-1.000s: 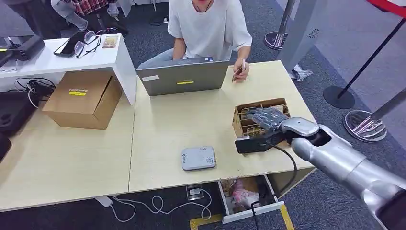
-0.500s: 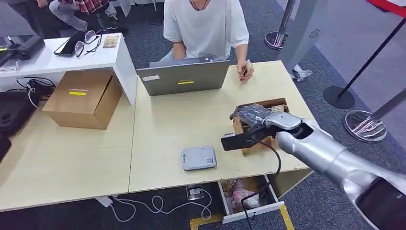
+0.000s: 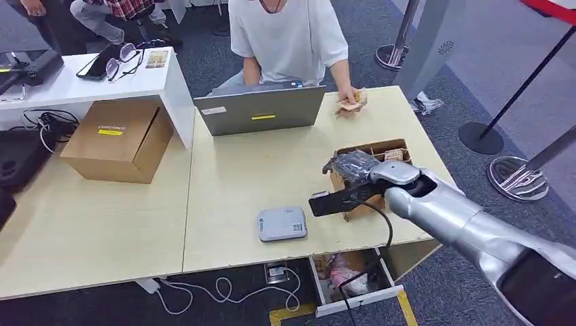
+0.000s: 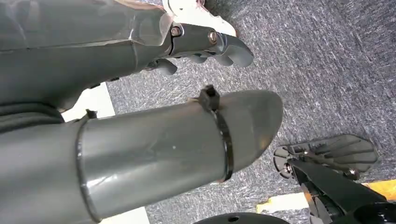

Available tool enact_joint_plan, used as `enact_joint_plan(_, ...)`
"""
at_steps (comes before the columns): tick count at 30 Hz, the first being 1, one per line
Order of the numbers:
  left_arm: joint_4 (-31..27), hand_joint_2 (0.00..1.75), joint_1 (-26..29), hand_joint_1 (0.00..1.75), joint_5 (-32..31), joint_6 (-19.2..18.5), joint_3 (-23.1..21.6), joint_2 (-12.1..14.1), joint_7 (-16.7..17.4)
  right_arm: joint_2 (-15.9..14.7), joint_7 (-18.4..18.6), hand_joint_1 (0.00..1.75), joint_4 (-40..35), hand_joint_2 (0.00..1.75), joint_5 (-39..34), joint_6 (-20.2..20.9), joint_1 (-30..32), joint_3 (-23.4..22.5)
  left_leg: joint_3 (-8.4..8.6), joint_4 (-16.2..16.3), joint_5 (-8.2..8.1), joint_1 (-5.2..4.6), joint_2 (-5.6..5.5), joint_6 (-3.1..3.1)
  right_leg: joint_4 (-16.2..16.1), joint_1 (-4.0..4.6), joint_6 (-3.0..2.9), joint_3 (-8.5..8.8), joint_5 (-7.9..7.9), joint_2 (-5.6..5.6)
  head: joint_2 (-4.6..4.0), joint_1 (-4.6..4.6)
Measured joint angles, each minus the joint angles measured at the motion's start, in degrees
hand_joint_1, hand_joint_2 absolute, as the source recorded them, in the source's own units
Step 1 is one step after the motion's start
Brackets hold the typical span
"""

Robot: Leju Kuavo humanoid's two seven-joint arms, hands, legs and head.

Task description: Pass the card to the sensor for recognition and then transmit it.

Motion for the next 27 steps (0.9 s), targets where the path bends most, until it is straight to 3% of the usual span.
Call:
enact_joint_plan(18,0.00,0.00,0.02,0.00,-0.17,0.42,0.00,0.00,0.00,-0.79,0.70,0.59,1.05,1.75,-0.48,-1.14,0.02,0.07,0.01,0.00,0.00,-0.02,-0.02,0.00,-0.02,0.00,0.00,-0.04,0.00,0.00,0.00,0.00)
enact_joint_plan(22,0.00,0.00,0.09,0.00,0.28,4.33,0.00,-0.90,-0.26,-4.49,1.57,0.63,-0.66,1.75,-1.51,-2.93,1.35,-1.05,-0.05,0.02,-0.04,-0.09,-0.23,0.08,-0.05,-0.01,0.11,-0.04,-0.07,-0.21,0.00,0.00)
enact_joint_plan(27,0.00,0.00,0.11,0.00,0.28,4.96,0.00,-1.53,-0.37,-8.30,2.38,0.65,-3.14,1.75,-1.77,-3.06,3.41,-3.30,-0.08,0.03,-0.11,-0.10,-0.13,0.18,-0.08,-0.06,0.13,-0.05,-0.07,-0.13,0.00,0.02)
